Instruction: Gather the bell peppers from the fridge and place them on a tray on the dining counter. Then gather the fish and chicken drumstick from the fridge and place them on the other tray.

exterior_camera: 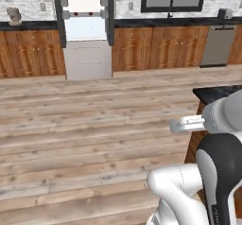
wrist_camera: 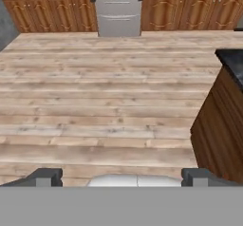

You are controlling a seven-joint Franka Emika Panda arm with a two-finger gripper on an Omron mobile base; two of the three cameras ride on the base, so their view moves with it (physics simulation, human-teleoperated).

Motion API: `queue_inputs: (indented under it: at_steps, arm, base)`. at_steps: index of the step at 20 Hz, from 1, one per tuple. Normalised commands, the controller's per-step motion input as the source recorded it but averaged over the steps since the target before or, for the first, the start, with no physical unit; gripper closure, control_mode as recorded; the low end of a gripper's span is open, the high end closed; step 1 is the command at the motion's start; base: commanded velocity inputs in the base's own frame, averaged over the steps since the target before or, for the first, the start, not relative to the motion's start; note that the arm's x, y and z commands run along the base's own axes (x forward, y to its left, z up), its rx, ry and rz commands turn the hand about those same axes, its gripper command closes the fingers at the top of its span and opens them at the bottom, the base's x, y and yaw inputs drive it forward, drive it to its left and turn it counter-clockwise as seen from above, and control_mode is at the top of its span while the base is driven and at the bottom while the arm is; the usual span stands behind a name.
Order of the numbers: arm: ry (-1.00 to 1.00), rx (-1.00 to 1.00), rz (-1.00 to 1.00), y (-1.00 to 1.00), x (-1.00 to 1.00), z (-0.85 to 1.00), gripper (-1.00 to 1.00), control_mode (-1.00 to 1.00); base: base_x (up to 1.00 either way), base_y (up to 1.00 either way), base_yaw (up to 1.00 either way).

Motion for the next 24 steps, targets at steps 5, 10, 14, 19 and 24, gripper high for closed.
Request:
queue_inputs:
  at_steps: [5, 10, 14, 19, 24]
  arm:
    - [0.0, 0.0, 0.0, 0.0, 0.0, 0.0, -1.0, 1.0]
    - [0.0, 0.0, 0.0, 0.0, 0.0, 0.0, -1.0, 1.0]
    - [0.0, 0.0, 0.0, 0.0, 0.0, 0.0, -1.0, 1.0]
    - [0.0, 0.0, 0.0, 0.0, 0.0, 0.0, -1.0, 1.0]
    - [0.0, 0.0, 0.0, 0.0, 0.0, 0.0, -1.0, 1.0]
  base:
    - [1.0, 0.61, 0.0]
    - [1.0, 0.62, 0.0]
    - [1.0, 0.13, 0.0]
    - [1.0, 0.0, 0.01]
    - [1.0, 0.0, 0.01]
